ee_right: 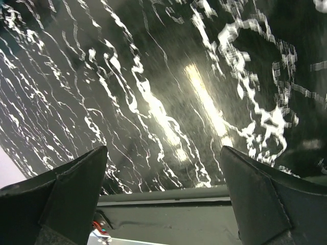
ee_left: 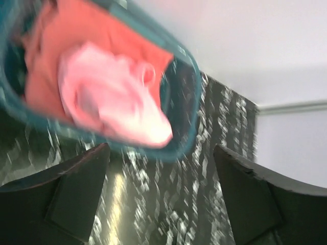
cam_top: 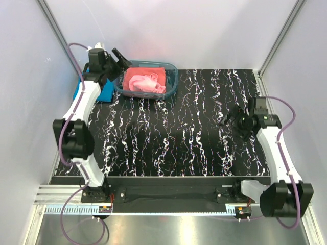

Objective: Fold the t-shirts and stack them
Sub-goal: Grab the tshirt from the pile, then move the tshirt to the center of the board

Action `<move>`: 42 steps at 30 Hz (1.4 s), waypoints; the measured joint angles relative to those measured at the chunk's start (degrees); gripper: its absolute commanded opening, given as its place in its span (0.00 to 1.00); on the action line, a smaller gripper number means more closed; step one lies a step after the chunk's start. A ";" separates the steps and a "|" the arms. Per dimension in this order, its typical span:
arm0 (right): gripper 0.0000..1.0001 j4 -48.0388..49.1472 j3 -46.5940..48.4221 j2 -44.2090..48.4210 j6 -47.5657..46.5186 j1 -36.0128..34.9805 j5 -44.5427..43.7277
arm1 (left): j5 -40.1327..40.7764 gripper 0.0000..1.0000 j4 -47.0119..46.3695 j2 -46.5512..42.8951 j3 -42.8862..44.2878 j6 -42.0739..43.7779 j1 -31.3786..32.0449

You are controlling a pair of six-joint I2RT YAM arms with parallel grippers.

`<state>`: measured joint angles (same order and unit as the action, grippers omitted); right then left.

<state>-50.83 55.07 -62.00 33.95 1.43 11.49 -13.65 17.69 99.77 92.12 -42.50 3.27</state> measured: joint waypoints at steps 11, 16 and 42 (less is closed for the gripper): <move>1.00 -0.85 11.82 -14.86 -8.48 0.00 1.46 | 8.66 0.86 13.05 24.72 21.55 6.91 6.71; 0.97 -1.40 11.89 -15.67 -9.64 0.04 1.49 | 9.84 0.70 17.51 32.76 28.24 6.88 9.20; 1.00 -1.20 12.09 -15.65 -12.17 0.59 15.54 | -8.92 0.99 0.31 -22.69 -1.64 -5.60 17.99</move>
<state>-52.03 67.16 -77.65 21.78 2.02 27.03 -22.57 18.00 77.08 90.48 -48.10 21.26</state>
